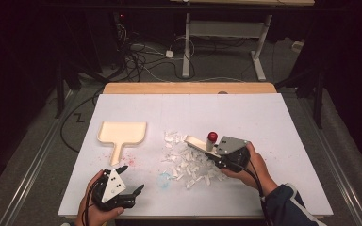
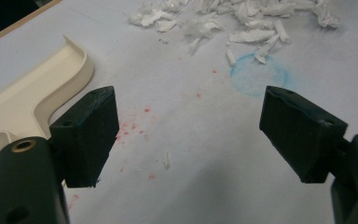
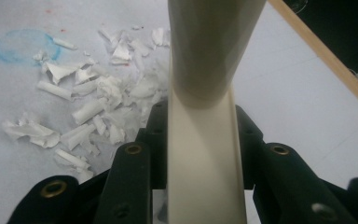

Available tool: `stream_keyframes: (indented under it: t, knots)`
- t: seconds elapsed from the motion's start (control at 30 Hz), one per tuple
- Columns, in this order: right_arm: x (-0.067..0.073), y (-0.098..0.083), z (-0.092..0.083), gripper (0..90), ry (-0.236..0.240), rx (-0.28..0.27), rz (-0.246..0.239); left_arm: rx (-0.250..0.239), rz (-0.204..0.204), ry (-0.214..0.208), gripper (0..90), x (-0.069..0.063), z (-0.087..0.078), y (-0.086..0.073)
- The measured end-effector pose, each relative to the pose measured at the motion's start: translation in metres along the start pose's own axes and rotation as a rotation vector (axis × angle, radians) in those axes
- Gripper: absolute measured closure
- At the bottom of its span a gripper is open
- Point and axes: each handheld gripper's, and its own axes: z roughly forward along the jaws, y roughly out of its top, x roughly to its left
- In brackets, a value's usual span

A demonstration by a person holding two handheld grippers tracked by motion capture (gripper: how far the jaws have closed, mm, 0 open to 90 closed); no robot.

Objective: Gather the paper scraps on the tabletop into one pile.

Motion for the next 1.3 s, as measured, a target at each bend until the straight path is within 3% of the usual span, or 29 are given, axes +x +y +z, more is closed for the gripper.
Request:
stream_keyframes:
  t: [0.2, 0.37, 0.53, 0.57, 0.67, 0.77, 0.8, 0.87, 0.97, 1.17, 1.3]
  knots:
    - [-0.014, 0.005, -0.006, 68.1, -0.022, -0.013, 0.021, -0.007, 0.01, 0.004, 18.7, 0.001, -0.001, 0.0]
    - [-0.031, 0.012, 0.003, 68.1, -0.052, -0.018, 0.047, -0.008, -0.009, -0.005, 18.7, 0.001, -0.001, 0.0]
    - [-0.053, 0.024, 0.031, 68.1, -0.084, 0.0, 0.054, -0.011, -0.004, -0.011, 18.7, 0.002, -0.001, 0.001]
    - [-0.058, 0.031, 0.045, 68.1, -0.098, 0.013, 0.053, -0.012, -0.005, -0.012, 18.7, 0.003, -0.001, 0.001]
    - [-0.063, 0.038, 0.059, 68.1, -0.1, 0.016, 0.064, -0.01, -0.011, -0.015, 18.7, 0.004, 0.0, 0.0]
    - [-0.067, 0.044, 0.08, 68.1, -0.083, 0.014, 0.077, -0.01, -0.004, -0.008, 18.7, 0.006, 0.001, -0.001]
    - [-0.069, 0.045, 0.09, 68.1, -0.052, 0.009, 0.118, -0.004, -0.015, -0.007, 18.7, 0.006, 0.0, -0.002]
    - [-0.069, 0.046, 0.104, 68.1, -0.059, -0.001, 0.144, -0.011, -0.004, 0.001, 18.7, 0.007, -0.001, -0.002]
    - [-0.065, 0.053, 0.118, 68.1, -0.082, 0.015, 0.121, -0.006, -0.001, 0.003, 18.7, 0.006, -0.003, -0.003]
    - [-0.048, 0.068, 0.136, 68.0, -0.029, 0.026, 0.054, -0.016, -0.009, -0.001, 18.7, 0.004, -0.007, -0.003]
    - [-0.04, 0.071, 0.139, 67.7, 0.006, 0.046, 0.003, -0.023, -0.004, -0.002, 18.7, 0.006, -0.007, -0.004]
